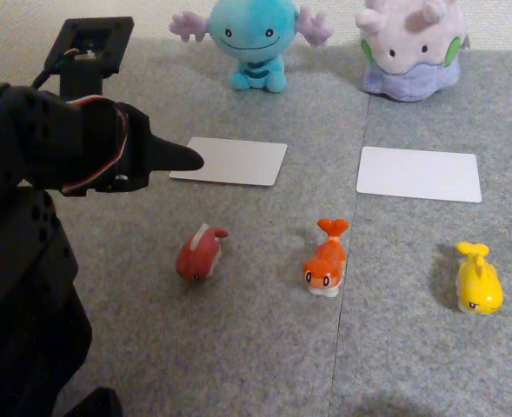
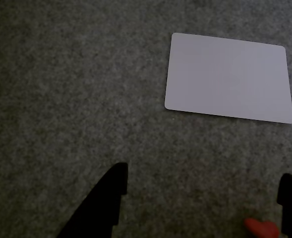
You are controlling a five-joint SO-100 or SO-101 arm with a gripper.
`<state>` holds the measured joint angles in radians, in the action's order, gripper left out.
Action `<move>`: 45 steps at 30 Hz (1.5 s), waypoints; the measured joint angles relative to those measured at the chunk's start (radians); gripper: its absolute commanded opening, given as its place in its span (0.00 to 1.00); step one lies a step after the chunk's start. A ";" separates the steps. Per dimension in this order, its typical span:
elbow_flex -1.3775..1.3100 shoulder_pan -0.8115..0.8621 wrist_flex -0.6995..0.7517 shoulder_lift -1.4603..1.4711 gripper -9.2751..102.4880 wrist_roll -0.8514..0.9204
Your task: Wooper wants to eat egg sudhi, and Goomy wants to eat shrimp sushi
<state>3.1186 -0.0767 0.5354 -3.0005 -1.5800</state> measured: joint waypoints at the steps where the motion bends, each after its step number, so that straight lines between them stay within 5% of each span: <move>1: 0.003 0.000 -0.005 0.000 0.39 0.000; 16: 0.006 0.003 0.002 0.000 0.39 0.011; 24: -0.296 0.083 0.290 0.009 0.39 0.025; 33: -0.744 0.420 0.629 0.252 0.39 0.333; 39: -0.879 0.799 0.586 0.650 0.39 0.634; 45: -1.051 0.934 0.543 1.124 0.39 0.778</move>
<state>2.0678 0.8575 1.0784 -1.8761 -0.8023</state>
